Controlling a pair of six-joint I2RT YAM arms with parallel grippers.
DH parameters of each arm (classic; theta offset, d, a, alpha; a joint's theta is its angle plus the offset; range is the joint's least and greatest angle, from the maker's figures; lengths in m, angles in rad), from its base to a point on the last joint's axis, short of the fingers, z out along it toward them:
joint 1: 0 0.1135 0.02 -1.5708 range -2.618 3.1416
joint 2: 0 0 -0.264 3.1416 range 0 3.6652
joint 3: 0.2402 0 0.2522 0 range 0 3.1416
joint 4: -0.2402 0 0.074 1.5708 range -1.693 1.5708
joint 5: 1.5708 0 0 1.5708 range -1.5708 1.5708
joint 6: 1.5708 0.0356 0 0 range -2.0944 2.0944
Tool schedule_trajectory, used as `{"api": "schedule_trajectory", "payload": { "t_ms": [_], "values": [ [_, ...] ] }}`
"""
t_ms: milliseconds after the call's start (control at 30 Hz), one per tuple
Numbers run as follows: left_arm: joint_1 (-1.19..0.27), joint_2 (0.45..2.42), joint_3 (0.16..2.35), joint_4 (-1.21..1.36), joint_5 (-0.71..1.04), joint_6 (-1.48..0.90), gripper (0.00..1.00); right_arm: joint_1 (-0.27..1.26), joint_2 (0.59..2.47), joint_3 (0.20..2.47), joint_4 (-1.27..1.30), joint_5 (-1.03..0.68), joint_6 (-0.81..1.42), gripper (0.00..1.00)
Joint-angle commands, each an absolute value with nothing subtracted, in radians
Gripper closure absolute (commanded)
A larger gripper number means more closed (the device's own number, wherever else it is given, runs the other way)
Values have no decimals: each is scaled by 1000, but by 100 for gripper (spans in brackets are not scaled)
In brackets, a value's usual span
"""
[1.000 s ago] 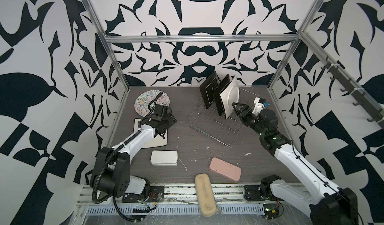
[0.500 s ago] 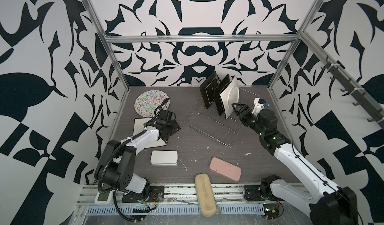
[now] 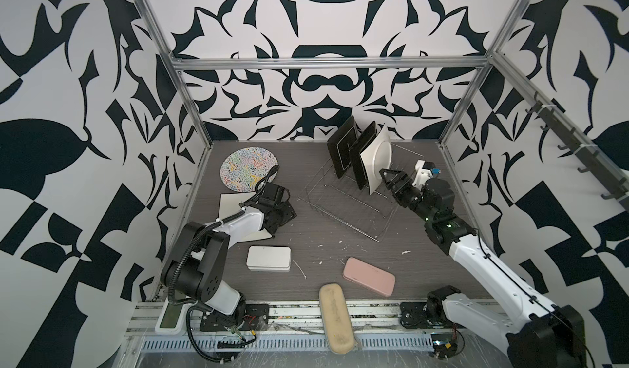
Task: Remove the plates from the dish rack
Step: 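Raise the left gripper off the plate while the right gripper moves toward the rack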
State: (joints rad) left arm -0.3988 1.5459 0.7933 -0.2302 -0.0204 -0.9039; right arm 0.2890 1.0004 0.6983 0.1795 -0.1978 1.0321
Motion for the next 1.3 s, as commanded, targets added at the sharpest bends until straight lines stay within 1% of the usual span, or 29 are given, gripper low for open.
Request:
{"api": "schedule_trajectory", "payload": {
  "t_ms": [0,433,667,800,867,933,1067,1133,1267],
  "values": [
    [-400,1530,777,-273,-59,-902,24,285,994,737,202,-193,1011,24],
    [-400,1495,772,-319,-121,-913,23,283,991,734,201,-190,1011,24],
    [-402,1477,777,-318,-101,-915,23,284,992,736,199,-190,1011,24],
    [-406,1424,781,-308,-93,-917,23,282,987,753,170,-179,980,25],
    [-406,1380,785,-306,-97,-913,23,282,984,784,111,-162,933,26],
    [-407,1339,781,-295,-112,-901,23,285,983,841,-2,-115,857,26],
    [-407,1282,773,-291,-163,-855,22,287,994,932,-194,10,734,28],
    [-407,1235,778,-292,-170,-837,22,288,1020,985,-271,53,679,29],
    [-407,1202,797,-294,-170,-804,22,301,1114,1103,-414,118,567,32]
  ]
}}
